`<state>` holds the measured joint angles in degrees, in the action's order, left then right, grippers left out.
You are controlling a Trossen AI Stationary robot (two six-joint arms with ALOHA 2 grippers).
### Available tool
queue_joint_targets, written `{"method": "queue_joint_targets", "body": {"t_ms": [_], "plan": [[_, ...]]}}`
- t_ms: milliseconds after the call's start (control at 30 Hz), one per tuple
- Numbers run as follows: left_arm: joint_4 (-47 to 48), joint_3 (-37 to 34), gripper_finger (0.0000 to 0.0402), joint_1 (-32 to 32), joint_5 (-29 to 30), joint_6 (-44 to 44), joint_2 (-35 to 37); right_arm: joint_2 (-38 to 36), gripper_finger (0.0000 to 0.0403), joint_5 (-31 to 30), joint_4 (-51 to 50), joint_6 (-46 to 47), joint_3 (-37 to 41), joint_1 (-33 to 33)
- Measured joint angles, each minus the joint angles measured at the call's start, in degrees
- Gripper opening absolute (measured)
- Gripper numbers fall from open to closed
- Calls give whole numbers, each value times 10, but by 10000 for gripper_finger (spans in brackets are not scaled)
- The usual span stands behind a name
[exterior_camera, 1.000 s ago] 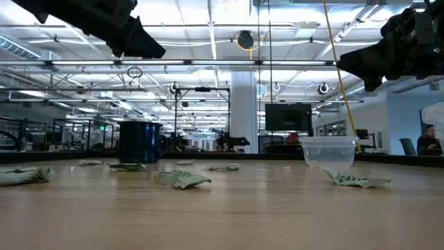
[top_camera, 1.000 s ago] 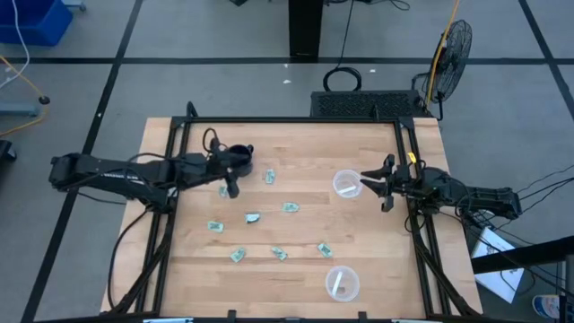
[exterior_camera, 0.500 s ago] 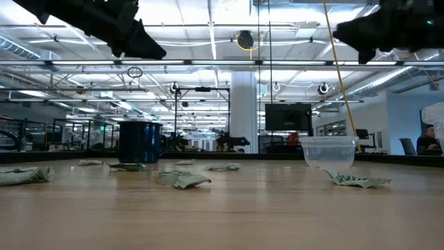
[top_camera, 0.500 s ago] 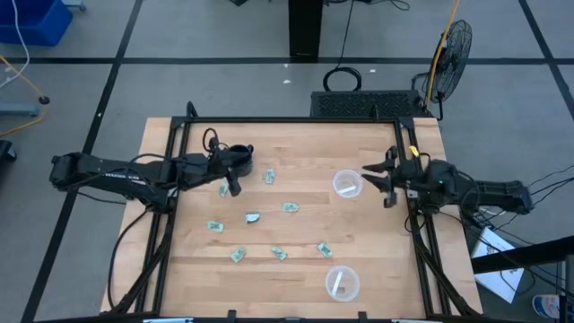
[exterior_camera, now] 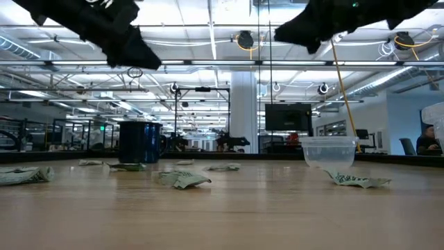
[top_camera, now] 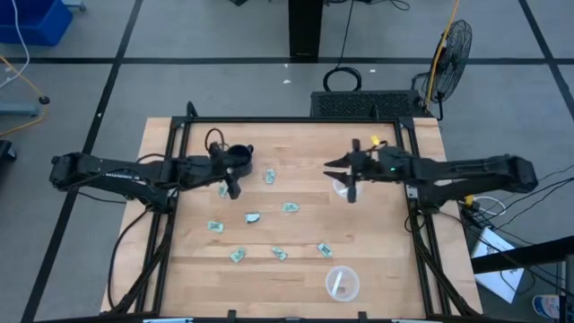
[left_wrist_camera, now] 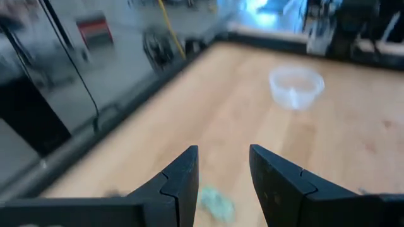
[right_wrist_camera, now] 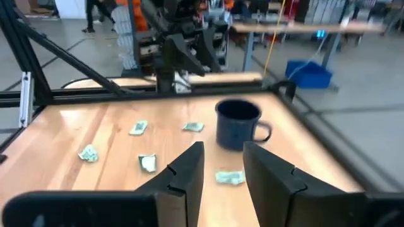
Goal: Pick and place Stevia / Truvia into bins
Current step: Put the light green stevia packet into the top transparent container
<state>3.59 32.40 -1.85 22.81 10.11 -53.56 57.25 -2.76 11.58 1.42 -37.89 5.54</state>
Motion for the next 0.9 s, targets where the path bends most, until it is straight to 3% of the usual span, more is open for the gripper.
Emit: {"method": "queue_joint_targets", "body": {"t_ms": [167, 367, 467, 600, 733, 900], "plan": [[92, 0, 147, 1, -60, 16, -4, 57, 105, 0, 15, 37, 0, 0], [159, 0, 147, 13, -108, 22, -5, 102, 105, -5, 22, -8, 4, 3], [194, 0, 147, 18, -108, 64, -4, 131, 105, -30, 71, -6, 4, 7], [245, -14, 147, 20, -91, 192, -5, 174, 105, -61, 121, -45, 4, 8], [250, -62, 147, 19, -34, 267, -5, 221, 105, -80, 184, -79, 4, 12], [237, -135, 147, 19, -35, 332, -8, 279, 105, -77, 275, -37, 4, 32]]}}
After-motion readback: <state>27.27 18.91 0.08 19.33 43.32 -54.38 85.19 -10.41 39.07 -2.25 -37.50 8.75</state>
